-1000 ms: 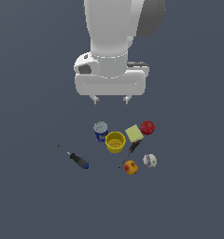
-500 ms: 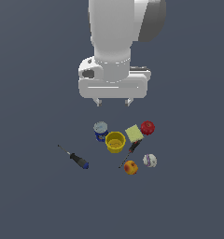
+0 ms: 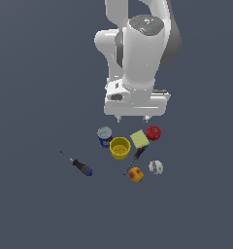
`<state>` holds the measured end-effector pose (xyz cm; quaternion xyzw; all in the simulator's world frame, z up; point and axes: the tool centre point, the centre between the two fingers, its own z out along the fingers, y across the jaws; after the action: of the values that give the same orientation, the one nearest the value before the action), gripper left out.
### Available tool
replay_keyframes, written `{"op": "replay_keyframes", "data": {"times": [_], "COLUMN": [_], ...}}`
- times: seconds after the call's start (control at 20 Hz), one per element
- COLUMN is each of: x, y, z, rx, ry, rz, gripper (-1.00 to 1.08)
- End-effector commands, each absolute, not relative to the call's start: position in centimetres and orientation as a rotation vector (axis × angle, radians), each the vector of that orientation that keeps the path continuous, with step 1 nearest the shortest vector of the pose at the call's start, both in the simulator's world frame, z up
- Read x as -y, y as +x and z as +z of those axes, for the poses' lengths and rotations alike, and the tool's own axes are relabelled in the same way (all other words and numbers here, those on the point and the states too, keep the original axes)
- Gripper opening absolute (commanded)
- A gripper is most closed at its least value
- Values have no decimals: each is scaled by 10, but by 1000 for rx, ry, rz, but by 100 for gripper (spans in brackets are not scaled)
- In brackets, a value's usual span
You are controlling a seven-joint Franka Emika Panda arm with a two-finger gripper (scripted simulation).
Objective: Pick up a designated object from a clutter of objects.
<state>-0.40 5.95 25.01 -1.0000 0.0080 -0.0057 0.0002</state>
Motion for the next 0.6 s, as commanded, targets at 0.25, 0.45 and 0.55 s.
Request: {"op": "replay_keyframes", "data": {"times": [0.25,0.45,0.55], "x": [-128,-158,-170], "y": [-30,-49,-58], "z": [175,143,130], "rx": [25,52,63], "ry": [-3152,-3151,-3149], "rz": [-12,-9,-7], "gripper": [100,100,100]}}
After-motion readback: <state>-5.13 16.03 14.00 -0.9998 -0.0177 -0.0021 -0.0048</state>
